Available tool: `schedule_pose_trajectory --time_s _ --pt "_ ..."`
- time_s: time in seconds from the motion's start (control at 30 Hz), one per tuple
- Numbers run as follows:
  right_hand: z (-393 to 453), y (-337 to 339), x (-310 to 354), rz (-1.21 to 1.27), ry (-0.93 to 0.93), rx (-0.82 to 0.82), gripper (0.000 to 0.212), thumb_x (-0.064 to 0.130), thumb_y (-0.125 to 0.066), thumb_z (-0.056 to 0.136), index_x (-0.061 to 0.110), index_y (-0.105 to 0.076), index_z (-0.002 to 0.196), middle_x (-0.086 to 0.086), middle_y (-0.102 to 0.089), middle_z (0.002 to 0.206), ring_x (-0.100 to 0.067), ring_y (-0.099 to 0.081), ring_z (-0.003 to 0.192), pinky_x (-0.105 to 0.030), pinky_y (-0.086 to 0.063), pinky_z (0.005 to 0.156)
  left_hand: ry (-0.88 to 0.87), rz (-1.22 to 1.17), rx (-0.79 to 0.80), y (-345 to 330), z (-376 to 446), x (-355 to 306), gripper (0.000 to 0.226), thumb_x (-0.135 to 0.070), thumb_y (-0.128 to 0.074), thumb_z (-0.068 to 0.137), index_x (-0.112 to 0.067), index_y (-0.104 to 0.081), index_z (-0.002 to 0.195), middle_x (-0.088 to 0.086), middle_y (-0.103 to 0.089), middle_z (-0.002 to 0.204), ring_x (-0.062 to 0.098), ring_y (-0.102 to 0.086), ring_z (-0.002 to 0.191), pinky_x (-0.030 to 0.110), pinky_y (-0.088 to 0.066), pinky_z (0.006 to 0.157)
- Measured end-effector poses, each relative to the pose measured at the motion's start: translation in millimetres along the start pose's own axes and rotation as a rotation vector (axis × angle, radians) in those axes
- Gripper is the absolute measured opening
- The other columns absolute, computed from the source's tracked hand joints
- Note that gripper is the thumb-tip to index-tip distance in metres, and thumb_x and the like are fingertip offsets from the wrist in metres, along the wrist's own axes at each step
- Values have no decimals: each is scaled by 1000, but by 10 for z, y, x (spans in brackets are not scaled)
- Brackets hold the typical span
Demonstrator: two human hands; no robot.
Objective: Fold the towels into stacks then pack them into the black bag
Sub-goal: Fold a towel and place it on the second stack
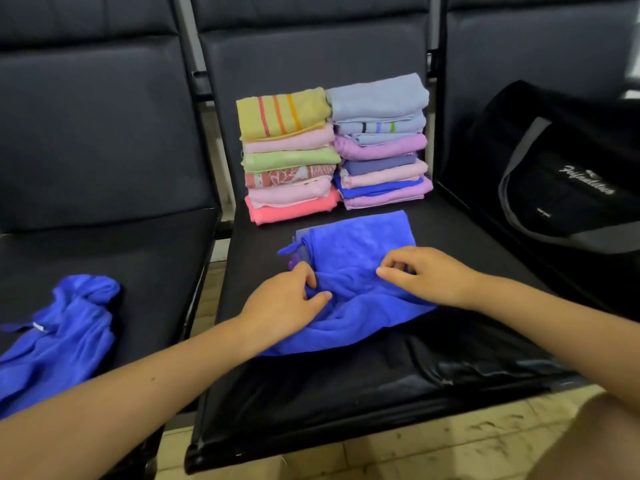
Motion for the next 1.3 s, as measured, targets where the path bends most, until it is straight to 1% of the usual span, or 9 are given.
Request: schedule_pose_trajectory --time_s 0.13,0.3,0.47,0.7,0.83,0.97,1.1,1.2,1.3 --pt "116 -100 -26 -91 -3 2 25 32 -63 89 24 -56 111 5 -49 90 -13 -50 76 -31 -45 78 1 3 -87 10 135 -4 28 -52 -57 87 -26 -49 94 -12 -51 80 12 -53 78 30 -42 65" --pt "406 -180 72 -106 0 -68 37 21 -62 87 16 -51 122 -1 -43 114 -23 -56 97 -39 -47 88 42 -104 -109 8 309 148 40 -44 -63 86 -22 -47 115 -2 -43 109 18 -50 97 35 -45 87" --pt "575 -131 93 -80 -31 -68 27 17 -61 88 15 -55 114 3 -42 104 -17 -55 85 -33 -47 86 98 -172 -64 44 386 243 22 -40 -63 87 -20 -55 93 -9 -60 81 16 -59 83 33 -47 73" --pt "445 -169 -52 65 -83 -64 20 29 -77 77 24 -64 92 11 -48 89 -6 -54 81 -25 -47 81 206 -281 -148 85 411 70 54 -59 -58 84 -8 -53 69 7 -58 67 20 -54 63 38 -45 65" --pt "440 -234 -27 73 -54 -104 13 27 -77 77 25 -65 82 11 -50 86 -7 -51 83 -22 -43 78 283 -366 -150 42 604 108 41 -47 -59 88 -13 -48 68 3 -52 65 17 -47 59 33 -38 59" --pt "443 -198 35 12 34 -109 11 20 -69 82 21 -59 77 4 -54 86 -13 -47 90 -25 -40 81 398 -689 -234 89 829 148 36 -30 -56 90 -13 -44 61 3 -47 65 23 -46 71 31 -34 65" --pt "425 -124 57 88 29 -161 13 24 -61 79 12 -56 77 3 -56 79 -13 -47 82 -27 -42 73 589 -941 -302 128 970 274 24 -30 -51 88 -9 -61 82 9 -60 93 27 -55 85 33 -43 74" --pt "460 -113 30 76 29 -259 14 29 -58 77 16 -53 74 8 -51 76 -11 -45 81 -27 -41 70 710 -1029 -227 33 911 417 43 -33 -57 82 -5 -62 115 14 -63 114 34 -61 100 42 -52 89" --pt "521 -76 49 219 50 -375 10 19 -61 81 13 -56 74 5 -50 79 -15 -46 81 -27 -39 72 710 -1078 -239 54 880 443 30 -30 -57 85 -9 -62 107 10 -61 102 31 -58 87 38 -52 77"
Point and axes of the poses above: each hand's wrist, its own z-axis towards the middle knuckle, its own y-axis out of the back of the hand, x = y × z, the point moved 2 cm from there along z, towards the middle knuckle
